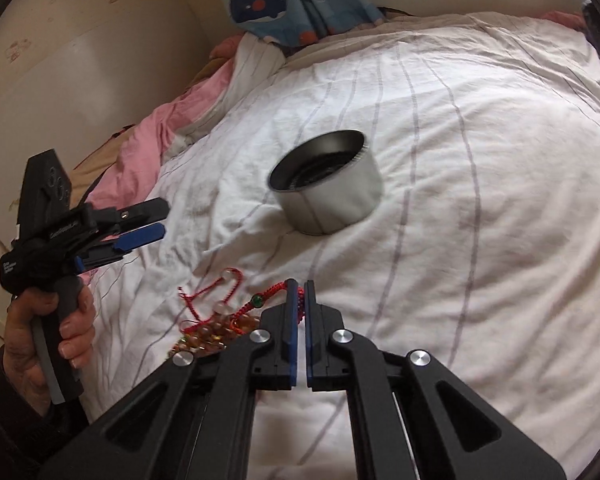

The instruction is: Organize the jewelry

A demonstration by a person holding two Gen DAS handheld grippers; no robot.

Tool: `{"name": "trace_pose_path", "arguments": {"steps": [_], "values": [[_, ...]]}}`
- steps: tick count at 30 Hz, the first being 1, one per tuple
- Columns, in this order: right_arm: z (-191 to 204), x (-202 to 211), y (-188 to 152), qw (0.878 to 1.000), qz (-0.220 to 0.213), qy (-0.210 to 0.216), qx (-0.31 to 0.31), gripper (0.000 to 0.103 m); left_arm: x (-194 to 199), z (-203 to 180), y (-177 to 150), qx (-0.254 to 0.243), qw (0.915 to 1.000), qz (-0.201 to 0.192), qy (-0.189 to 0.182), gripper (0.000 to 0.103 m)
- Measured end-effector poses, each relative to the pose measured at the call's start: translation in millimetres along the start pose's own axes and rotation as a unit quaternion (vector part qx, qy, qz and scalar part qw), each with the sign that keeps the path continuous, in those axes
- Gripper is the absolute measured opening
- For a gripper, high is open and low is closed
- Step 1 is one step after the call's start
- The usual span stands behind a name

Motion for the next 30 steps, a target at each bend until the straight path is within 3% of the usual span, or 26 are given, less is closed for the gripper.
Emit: {"name": "trace_pose_path", "arguments": {"steps": [3,5,6,7,8,9,13,16,22,23,26,28,30], "values": [[-29.1,-8.5,-8.7,0.999,0.025,-0.012,-0.046,0.004,-15.3,-25.1,-13.8,-0.077,0.9964,0.035,0.007,0.068],[-34.4,-12.7,-10.1,0.998,0.031,-0.012,-0.06,0.004,-23.4,-36.0,-19.5,-0.1,0.9938,0.047,0.0,0.067],[-33.3,-13.7,-9.8,0.998,0.03,-0.008,-0.061,0.009,-27.2,-40.0,-22.0,-0.107,0.9929,0.052,-0.005,0.067],[-32.0,-13.4,-9.3,0.998,0.027,-0.004,-0.062,0.028,-30.9,-42.3,-23.7,-0.112,0.992,0.058,-0.006,0.067],[-31.9,-11.8,-9.6,0.998,0.021,-0.002,-0.062,0.04,-35.0,-43.7,-26.4,-0.116,0.9911,0.065,-0.003,0.067],[-31.3,-10.4,-8.2,0.998,0.015,-0.004,-0.06,0.045,-39.3,-42.4,-29.8,-0.118,0.99,0.076,0.003,0.067],[-26.7,-8.6,-6.6,0.998,0.007,0.004,-0.054,0.045,-52.4,-22.6,-43.6,-0.112,0.9859,0.115,0.047,0.064],[-22.9,-11.0,-7.0,0.999,0.007,0.0,-0.044,0.045,-54.8,-24.1,-50.9,-0.148,0.9779,0.127,0.077,0.06],[-20.9,-23.5,-13.4,0.999,0.016,-0.034,-0.015,0.049,-56.1,-22.9,-55.0,-0.167,0.9727,0.132,0.093,0.058],[-20.2,-24.9,-14.4,0.999,0.016,-0.039,-0.01,0.049,-55.5,-21.7,-54.4,-0.17,0.9721,0.13,0.096,0.054],[-17.4,-26.2,-16.1,0.998,0.011,-0.054,0.007,0.049,-50.9,-20.6,-53.0,-0.178,0.9707,0.127,0.1,0.027],[-16.2,-26.4,-17.1,0.998,0.007,-0.068,0.018,0.038,-48.1,-21.6,-52.3,-0.178,0.9715,0.126,0.095,0.01],[-16.0,-26.2,-17.7,0.997,0.002,-0.075,0.022,0.022,-44.8,-21.5,-50.2,-0.162,0.9763,0.118,0.081,0.01]]}}
Point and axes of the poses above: each gripper's, at about its wrist camera, not at the fingertips, and x roughly against the way its jaws point, z to its left, y to its top, the point moved 8 cm from there along -x, roughly the way its jaws point, and after that the axes turned 9 degrees about -y, right-handed, at the moved point
